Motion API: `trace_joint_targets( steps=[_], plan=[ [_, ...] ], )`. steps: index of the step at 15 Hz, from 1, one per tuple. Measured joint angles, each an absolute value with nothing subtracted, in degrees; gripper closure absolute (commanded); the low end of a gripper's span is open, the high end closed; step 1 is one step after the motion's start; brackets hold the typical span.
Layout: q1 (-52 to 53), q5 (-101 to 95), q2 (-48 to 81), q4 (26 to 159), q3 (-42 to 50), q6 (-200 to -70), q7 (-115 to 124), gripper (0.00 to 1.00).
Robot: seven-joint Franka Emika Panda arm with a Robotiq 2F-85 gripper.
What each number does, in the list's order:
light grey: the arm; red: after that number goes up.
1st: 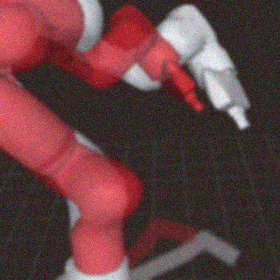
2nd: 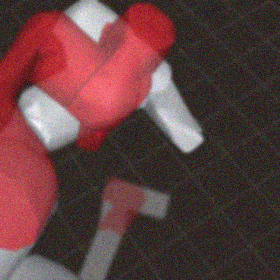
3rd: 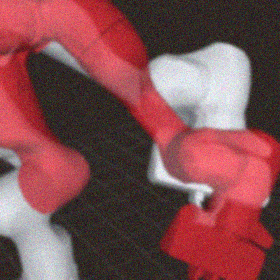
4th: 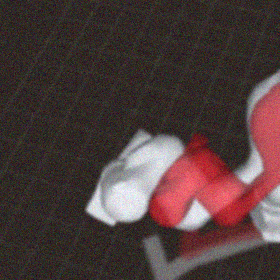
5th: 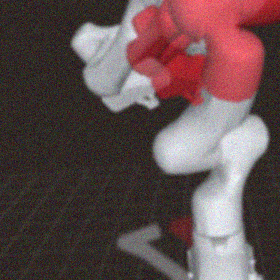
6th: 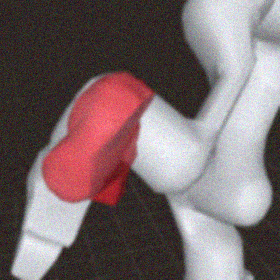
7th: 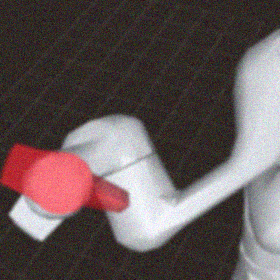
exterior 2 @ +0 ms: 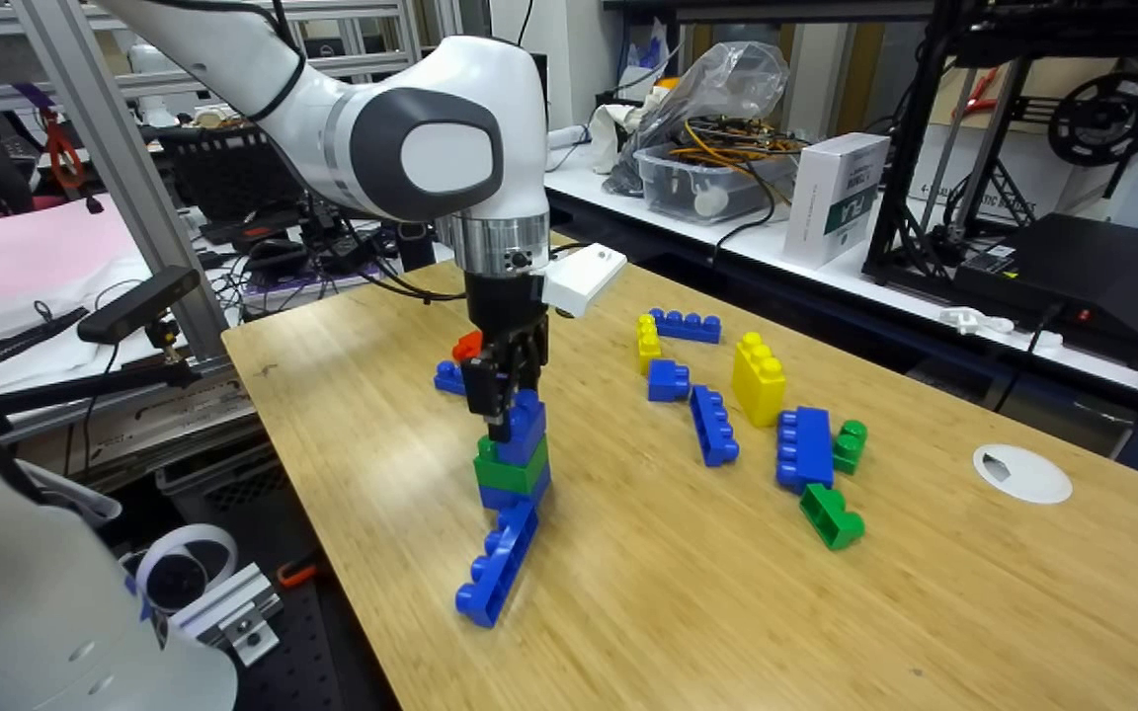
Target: Move the blue and green object, then pick up the blue object and put it on the blue and green object
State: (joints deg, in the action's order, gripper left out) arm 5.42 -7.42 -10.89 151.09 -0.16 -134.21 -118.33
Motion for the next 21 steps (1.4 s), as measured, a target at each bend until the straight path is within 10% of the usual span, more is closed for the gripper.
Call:
trace_joint_targets(
  steps=[12,13,21],
  plan=[
    [5.4,-8.8,-10.0,151.0,-0.2,-135.1,-118.5,0.55],
    [5.4,-8.9,-10.0,151.0,-0.2,-135.1,-118.6,0.07],
    [5.4,-9.5,-9.5,150.9,-0.2,-135.9,-118.7,0.0]
  ],
)
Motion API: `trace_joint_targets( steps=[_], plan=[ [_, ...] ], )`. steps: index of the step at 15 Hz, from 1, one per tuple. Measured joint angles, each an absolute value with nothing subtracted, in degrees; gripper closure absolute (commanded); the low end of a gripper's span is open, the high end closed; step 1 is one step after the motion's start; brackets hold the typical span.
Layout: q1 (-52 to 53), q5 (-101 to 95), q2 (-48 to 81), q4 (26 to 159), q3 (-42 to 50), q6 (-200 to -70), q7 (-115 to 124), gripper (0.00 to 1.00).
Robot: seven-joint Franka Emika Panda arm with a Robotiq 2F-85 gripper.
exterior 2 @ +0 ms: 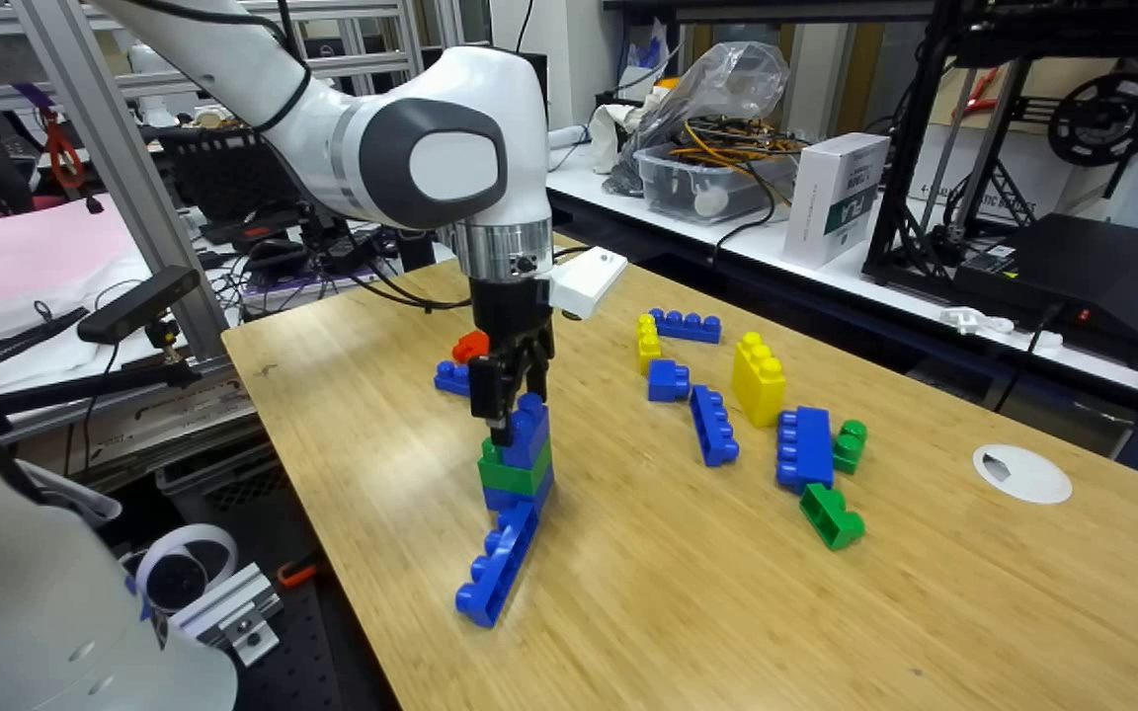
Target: Move the blue and green object, then pick up the blue object and put it on the blue and green object
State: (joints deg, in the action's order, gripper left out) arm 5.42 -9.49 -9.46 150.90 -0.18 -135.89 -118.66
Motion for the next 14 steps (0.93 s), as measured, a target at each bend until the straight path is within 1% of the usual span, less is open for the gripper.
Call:
trace_joint_targets(
  steps=[4,13,14],
  plan=[
    [5.4,-10.4,-11.5,149.8,-0.2,-135.6,-118.7,0.0],
    [5.4,-10.5,-26.6,148.8,-0.2,-127.1,-118.7,0.0],
    [5.4,-10.5,-27.6,148.8,-0.2,-126.4,-118.7,0.25]
  ],
)
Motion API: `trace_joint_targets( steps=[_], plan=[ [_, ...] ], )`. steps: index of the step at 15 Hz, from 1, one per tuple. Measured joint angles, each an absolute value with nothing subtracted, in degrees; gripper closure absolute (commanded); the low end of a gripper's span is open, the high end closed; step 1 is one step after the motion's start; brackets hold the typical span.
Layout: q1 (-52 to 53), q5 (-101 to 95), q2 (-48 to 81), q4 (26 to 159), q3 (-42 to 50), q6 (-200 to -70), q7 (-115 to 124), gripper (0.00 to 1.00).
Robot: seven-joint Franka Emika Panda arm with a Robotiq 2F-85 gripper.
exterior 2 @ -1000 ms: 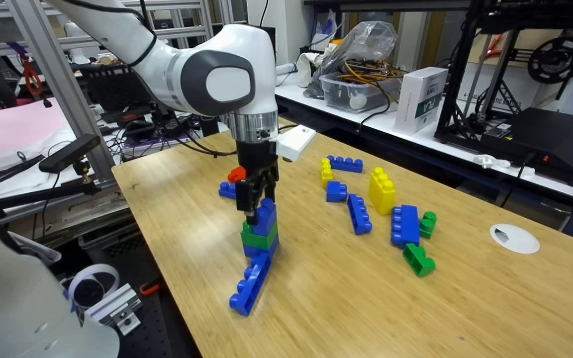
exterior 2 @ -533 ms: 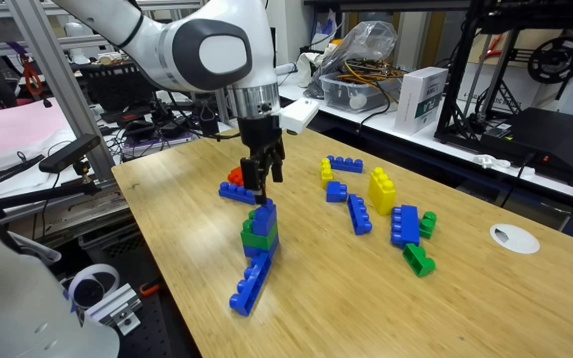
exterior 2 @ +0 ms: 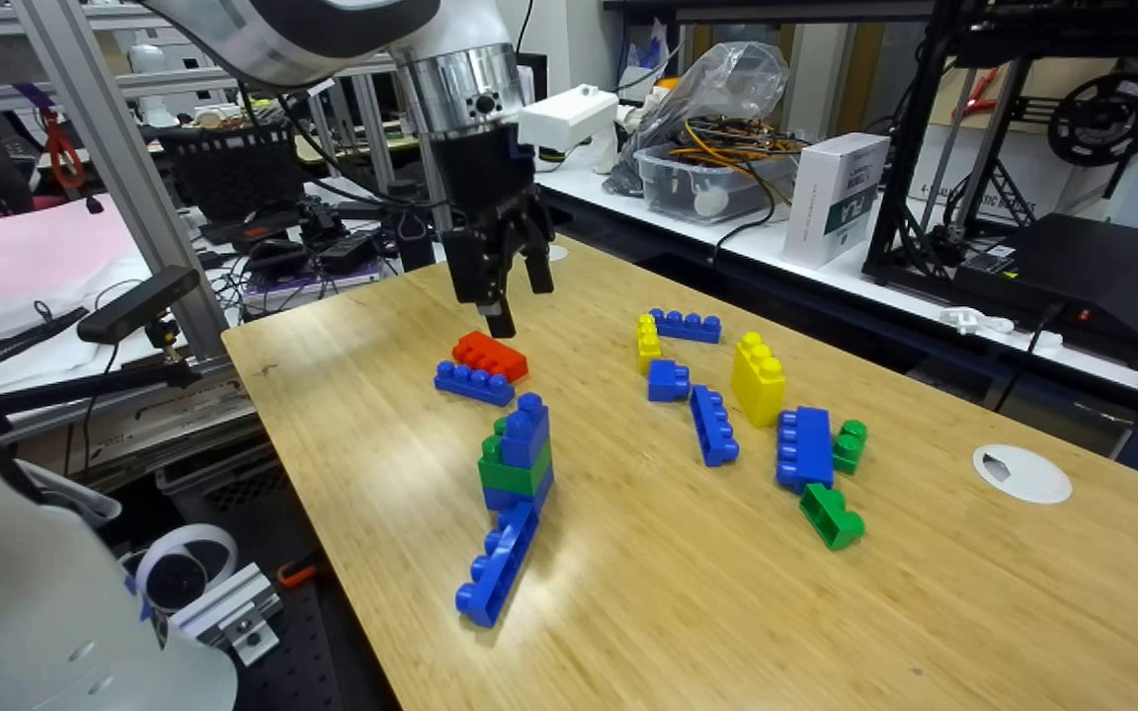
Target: Move the blue and green object, then pick up the blue object and put it on the blue and green object
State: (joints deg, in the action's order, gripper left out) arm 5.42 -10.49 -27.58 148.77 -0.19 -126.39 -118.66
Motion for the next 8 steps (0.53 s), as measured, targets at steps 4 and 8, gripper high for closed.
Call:
trace_joint_targets(
  steps=[4,8],
  plan=[
    [5.4,-10.5,-29.5,148.9,0.2,-125.2,-118.7,0.48],
    [5.4,-10.5,-29.5,149.3,0.5,-125.3,-118.5,0.76]
  ],
)
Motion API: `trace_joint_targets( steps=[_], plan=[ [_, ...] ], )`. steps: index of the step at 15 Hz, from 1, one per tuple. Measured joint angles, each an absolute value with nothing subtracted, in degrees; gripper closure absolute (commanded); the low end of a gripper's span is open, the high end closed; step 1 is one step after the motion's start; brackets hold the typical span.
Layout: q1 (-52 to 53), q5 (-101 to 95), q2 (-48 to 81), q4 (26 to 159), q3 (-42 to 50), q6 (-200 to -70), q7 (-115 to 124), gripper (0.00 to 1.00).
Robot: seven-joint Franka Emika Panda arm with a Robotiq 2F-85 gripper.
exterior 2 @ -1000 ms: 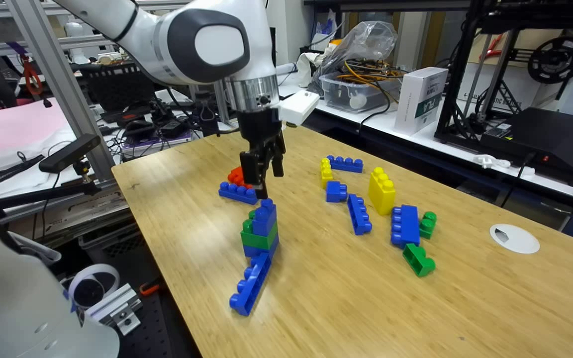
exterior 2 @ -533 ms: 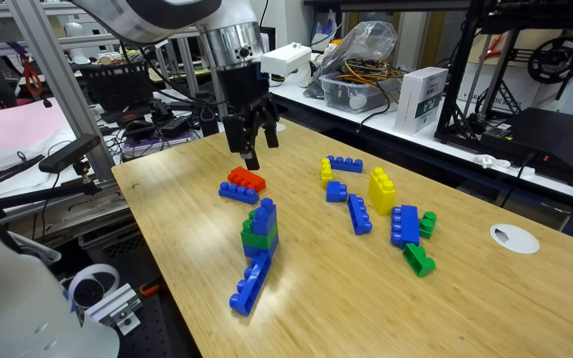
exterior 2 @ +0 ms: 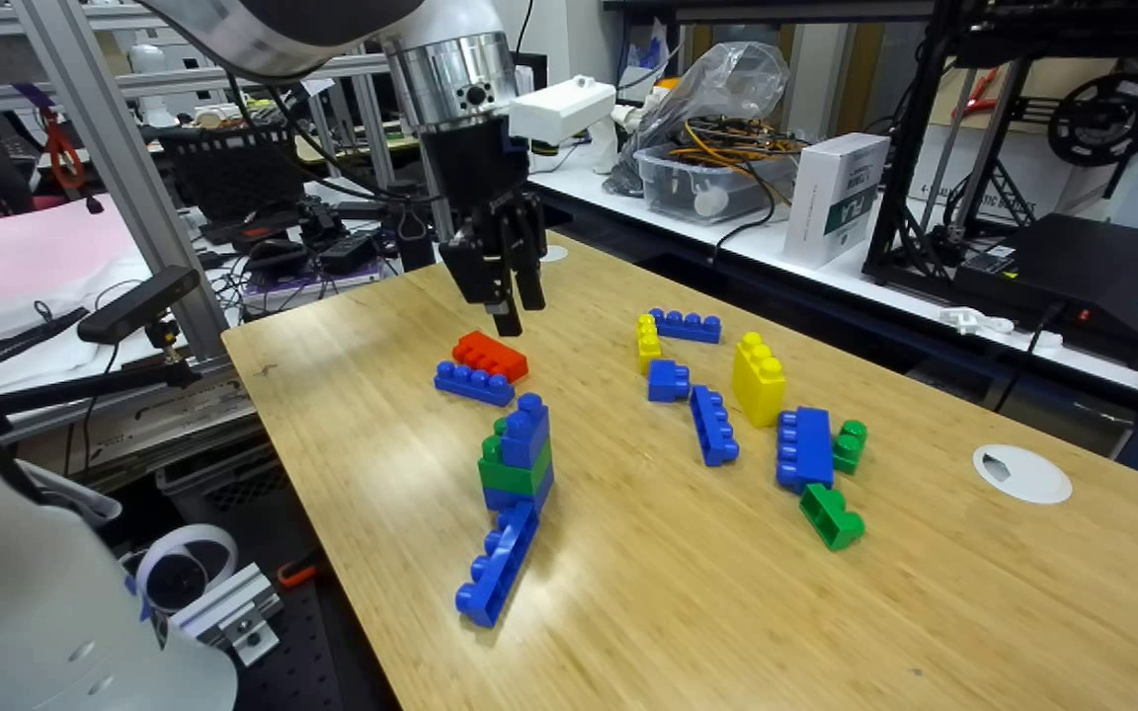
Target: Move the blue and green object, then pick up the blue object and put it on the blue and green object
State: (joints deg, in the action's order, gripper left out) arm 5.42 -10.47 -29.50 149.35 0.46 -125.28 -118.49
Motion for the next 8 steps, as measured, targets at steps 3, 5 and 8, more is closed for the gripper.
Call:
trace_joint_targets(
  steps=[3,5,8],
  plan=[
    [5.4,-10.3,-28.4,150.0,1.0,-125.7,-118.4,0.97],
    [5.4,-10.2,-26.9,150.4,1.4,-126.4,-118.4,1.0],
    [5.4,-9.5,-24.6,150.7,1.9,-127.4,-118.4,1.0]
  ],
)
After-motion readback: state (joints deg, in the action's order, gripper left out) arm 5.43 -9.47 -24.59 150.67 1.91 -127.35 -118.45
